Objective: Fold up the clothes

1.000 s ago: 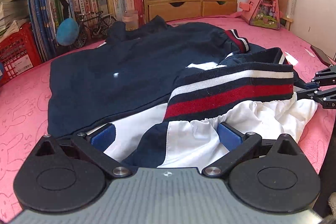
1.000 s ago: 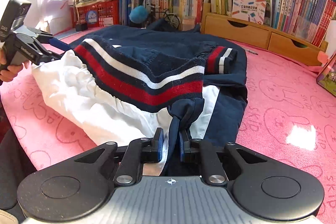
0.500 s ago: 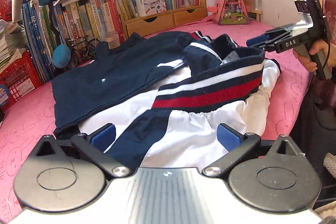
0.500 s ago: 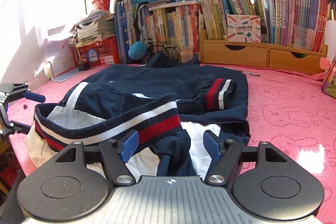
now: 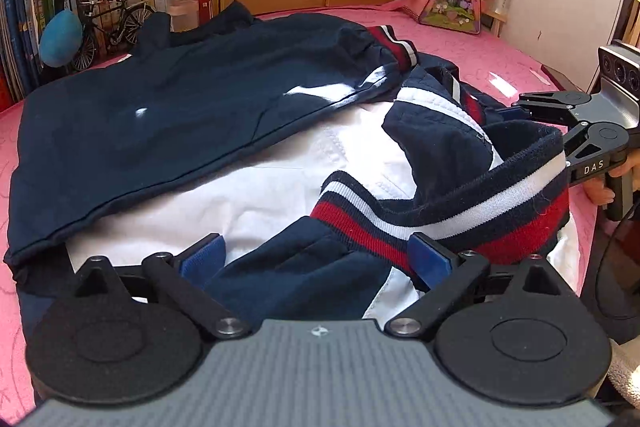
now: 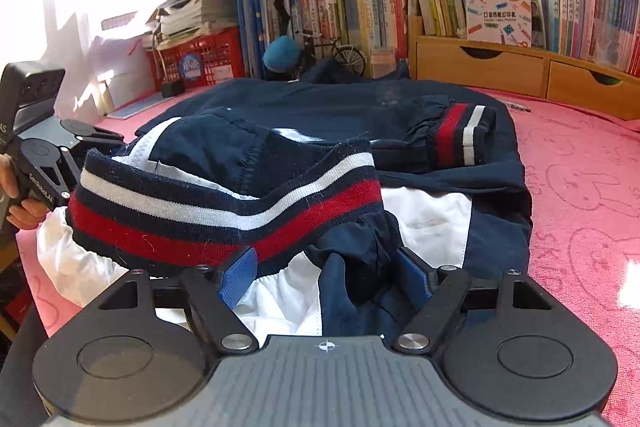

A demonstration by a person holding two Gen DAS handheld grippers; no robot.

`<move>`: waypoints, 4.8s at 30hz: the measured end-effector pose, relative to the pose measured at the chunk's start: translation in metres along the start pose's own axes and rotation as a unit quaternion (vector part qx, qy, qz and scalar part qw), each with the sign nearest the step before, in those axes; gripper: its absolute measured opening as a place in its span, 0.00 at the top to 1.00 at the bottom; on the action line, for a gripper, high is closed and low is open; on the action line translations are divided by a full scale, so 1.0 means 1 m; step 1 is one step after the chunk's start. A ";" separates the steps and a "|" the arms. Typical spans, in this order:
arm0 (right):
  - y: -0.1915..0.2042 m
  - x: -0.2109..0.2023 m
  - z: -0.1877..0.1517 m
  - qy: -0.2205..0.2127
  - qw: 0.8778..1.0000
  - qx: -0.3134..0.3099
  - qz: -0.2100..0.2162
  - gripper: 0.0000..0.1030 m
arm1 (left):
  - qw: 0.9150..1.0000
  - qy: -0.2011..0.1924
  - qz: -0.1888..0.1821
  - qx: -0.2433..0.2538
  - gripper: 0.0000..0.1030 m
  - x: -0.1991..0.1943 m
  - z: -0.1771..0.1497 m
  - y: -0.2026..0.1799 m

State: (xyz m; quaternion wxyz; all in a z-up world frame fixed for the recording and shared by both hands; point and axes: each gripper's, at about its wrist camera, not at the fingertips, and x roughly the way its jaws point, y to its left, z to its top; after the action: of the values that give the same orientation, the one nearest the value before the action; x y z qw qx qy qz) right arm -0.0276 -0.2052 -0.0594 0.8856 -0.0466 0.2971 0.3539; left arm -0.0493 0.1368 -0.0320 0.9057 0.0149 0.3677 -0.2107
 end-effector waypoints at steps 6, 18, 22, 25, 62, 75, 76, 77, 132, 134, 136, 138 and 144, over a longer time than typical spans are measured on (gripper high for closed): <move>-0.006 -0.019 0.003 -0.024 1.000 0.008 0.014 0.71 | 0.987 -0.130 -0.010 -0.097 0.76 -0.064 -0.014 0.017; -0.021 -0.038 0.016 -0.015 0.999 0.004 -0.037 0.31 | 0.993 -0.052 0.006 -0.108 0.00 -0.052 0.001 0.053; -0.022 -0.021 0.019 -0.006 1.000 0.013 -0.024 0.31 | 0.997 0.056 -0.028 -0.051 0.00 0.005 0.018 0.032; -0.021 -0.006 0.018 0.005 1.000 0.015 -0.018 0.31 | 0.999 0.022 -0.020 -0.022 0.08 0.008 0.015 0.020; 0.022 0.021 0.017 -0.035 0.936 -0.201 -0.286 0.18 | 0.987 -0.038 0.137 -0.070 0.05 -0.027 -0.020 0.017; 0.040 0.016 0.002 -0.009 0.975 -0.208 -0.082 0.10 | 0.974 -0.045 0.196 -0.107 0.02 -0.054 -0.031 0.029; 0.029 0.017 0.007 -0.013 0.980 -0.171 -0.102 0.05 | 0.973 -0.046 0.200 -0.107 0.02 -0.057 -0.030 0.029; 0.017 0.014 0.010 -0.010 0.985 -0.134 -0.107 0.00 | 0.972 -0.048 0.204 -0.108 0.02 -0.059 -0.030 0.028; -0.105 0.235 0.161 0.010 0.984 0.045 -0.173 0.72 | 0.943 -0.055 0.305 -0.122 0.25 0.133 0.108 0.160; -0.102 0.219 0.161 -0.002 0.985 0.048 -0.166 0.56 | 0.942 -0.053 0.302 -0.140 0.21 0.127 0.112 0.164; -0.098 0.202 0.161 -0.013 0.986 0.052 -0.159 0.46 | 0.940 -0.058 0.297 -0.159 0.21 0.116 0.115 0.167; -0.095 0.186 0.161 -0.025 0.987 0.056 -0.151 0.38 | 0.938 -0.077 0.293 -0.170 0.23 0.095 0.116 0.165; -0.072 0.143 0.154 -0.048 0.991 0.048 -0.118 0.29 | 0.937 -0.119 0.296 -0.141 0.22 0.028 0.103 0.122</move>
State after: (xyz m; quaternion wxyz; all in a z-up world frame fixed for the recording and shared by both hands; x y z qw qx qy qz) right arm 0.1771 -0.1278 -0.0223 0.9354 -0.0222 0.2636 0.2345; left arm 0.0843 0.2191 0.0084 0.9568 -0.0301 0.2626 0.1213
